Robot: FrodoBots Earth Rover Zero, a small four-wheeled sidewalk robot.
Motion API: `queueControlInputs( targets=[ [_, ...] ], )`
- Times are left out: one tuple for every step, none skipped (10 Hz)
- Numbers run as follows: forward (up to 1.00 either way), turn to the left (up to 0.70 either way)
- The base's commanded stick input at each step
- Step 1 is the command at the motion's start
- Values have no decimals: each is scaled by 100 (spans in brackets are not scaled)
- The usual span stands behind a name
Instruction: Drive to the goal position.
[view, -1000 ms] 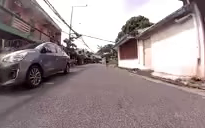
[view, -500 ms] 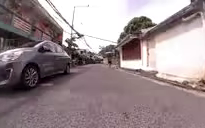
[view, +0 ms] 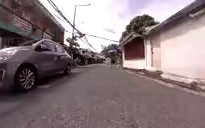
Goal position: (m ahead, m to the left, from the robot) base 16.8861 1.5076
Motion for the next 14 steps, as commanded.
queueControlInputs(
  targets=[
    [50,7],
    [50,7],
    [50,7],
    [50,7],
    [50,7],
    [50,7],
    [50,7],
    [50,7],
    [50,7],
    [50,7],
    [50,7],
    [50,7],
    [50,7],
    [50,7]
  ],
)
